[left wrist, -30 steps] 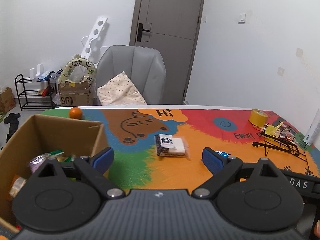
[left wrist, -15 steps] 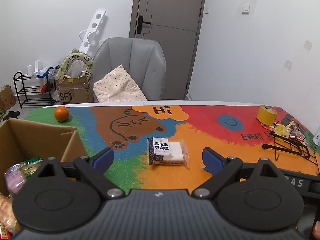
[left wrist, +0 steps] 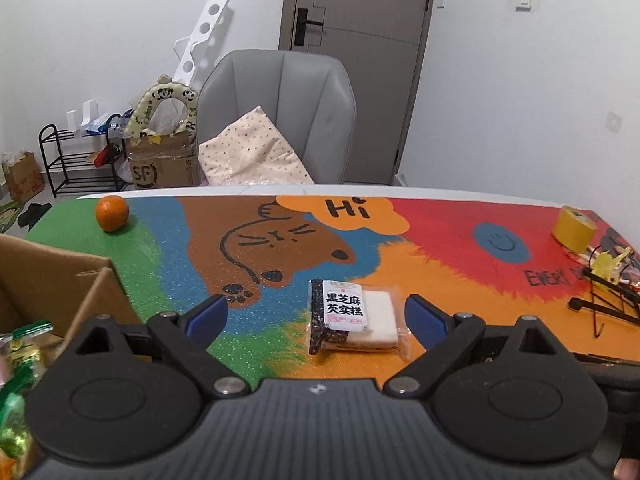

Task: Organize snacks
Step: 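Grasp the blue-wrapped candy with the right gripper while the left grasps the white sesame cake pack, then carry both snacks over the cardboard box and open both grippers to drop them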

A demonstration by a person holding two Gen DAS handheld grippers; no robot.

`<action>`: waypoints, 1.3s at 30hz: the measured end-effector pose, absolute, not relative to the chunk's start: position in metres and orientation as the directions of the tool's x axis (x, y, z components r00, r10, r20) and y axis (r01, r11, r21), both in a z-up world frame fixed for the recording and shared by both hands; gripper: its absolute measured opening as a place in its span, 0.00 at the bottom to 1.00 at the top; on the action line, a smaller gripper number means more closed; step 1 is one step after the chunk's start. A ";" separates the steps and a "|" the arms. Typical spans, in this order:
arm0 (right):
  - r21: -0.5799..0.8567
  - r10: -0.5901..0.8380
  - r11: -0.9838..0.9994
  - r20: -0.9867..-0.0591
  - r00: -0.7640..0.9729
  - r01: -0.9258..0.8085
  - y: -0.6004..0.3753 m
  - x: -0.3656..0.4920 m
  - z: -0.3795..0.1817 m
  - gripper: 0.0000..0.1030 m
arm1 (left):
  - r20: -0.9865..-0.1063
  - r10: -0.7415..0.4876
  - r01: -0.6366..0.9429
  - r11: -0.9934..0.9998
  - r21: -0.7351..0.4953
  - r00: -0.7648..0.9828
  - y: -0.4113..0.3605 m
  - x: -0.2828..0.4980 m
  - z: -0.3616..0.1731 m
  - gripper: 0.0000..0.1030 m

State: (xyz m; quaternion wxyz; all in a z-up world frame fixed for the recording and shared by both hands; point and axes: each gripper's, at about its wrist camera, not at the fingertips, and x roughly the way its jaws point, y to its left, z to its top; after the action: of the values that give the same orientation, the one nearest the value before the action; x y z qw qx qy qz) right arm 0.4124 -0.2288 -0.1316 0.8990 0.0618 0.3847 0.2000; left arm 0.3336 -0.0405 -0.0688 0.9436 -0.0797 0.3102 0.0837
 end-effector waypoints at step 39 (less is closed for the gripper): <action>0.347 0.434 0.898 -0.585 0.685 -0.272 -0.263 0.397 -0.118 0.29 | -0.630 0.057 -0.179 0.975 -0.132 0.774 -0.060 0.340 -0.113 0.54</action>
State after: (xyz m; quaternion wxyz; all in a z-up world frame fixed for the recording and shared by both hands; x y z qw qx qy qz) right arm 0.3973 -0.2631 -0.1184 0.9104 0.1169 0.3462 0.1939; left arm 0.3400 -0.0598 -0.1130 0.9374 -0.0926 0.3299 0.0629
